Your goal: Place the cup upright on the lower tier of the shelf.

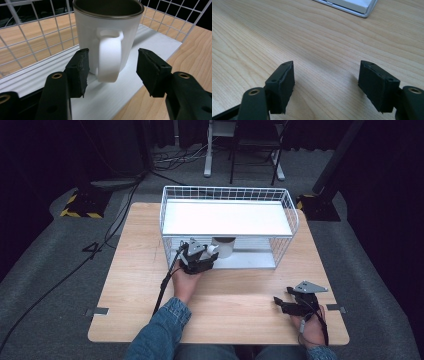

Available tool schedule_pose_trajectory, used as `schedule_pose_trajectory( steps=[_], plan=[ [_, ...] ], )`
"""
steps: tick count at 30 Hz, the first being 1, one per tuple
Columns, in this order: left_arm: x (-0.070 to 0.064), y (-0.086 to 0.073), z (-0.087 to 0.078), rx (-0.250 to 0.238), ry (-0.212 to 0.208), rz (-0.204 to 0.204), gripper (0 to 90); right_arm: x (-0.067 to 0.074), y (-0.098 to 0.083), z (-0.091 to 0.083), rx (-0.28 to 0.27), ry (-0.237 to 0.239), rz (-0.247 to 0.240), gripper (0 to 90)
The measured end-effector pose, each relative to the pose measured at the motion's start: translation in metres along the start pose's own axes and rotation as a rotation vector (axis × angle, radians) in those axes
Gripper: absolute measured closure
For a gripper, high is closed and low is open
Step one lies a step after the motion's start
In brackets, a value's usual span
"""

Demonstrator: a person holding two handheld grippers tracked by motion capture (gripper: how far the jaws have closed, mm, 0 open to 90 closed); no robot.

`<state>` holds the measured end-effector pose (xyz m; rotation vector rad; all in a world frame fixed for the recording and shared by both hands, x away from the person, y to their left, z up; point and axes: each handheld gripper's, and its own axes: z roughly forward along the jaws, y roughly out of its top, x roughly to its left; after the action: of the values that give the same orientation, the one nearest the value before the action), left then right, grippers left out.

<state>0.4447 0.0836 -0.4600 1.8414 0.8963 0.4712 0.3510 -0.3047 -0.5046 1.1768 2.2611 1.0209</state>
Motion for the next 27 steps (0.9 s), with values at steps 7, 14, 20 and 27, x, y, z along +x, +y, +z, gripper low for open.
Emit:
schedule_pose_trajectory(
  steps=[7,14,20,27],
  plan=[
    [0.002,-0.002,-0.018,-0.007,-0.002,-0.025,41.2,0.0,0.0,0.0,0.0,0.0,0.0,29.4],
    [-0.005,-0.001,-0.042,-0.006,-0.025,-0.036,38.8,0.0,0.0,0.0,0.0,0.004,-0.004,29.4],
    [-0.01,-0.006,-0.066,0.007,-0.042,-0.03,38.7,0.0,0.0,0.0,0.0,0.009,-0.007,29.4],
    [-0.017,-0.012,-0.103,0.01,-0.055,-0.007,38.8,0.001,0.001,0.001,0.0,0.015,-0.014,29.4]
  ],
)
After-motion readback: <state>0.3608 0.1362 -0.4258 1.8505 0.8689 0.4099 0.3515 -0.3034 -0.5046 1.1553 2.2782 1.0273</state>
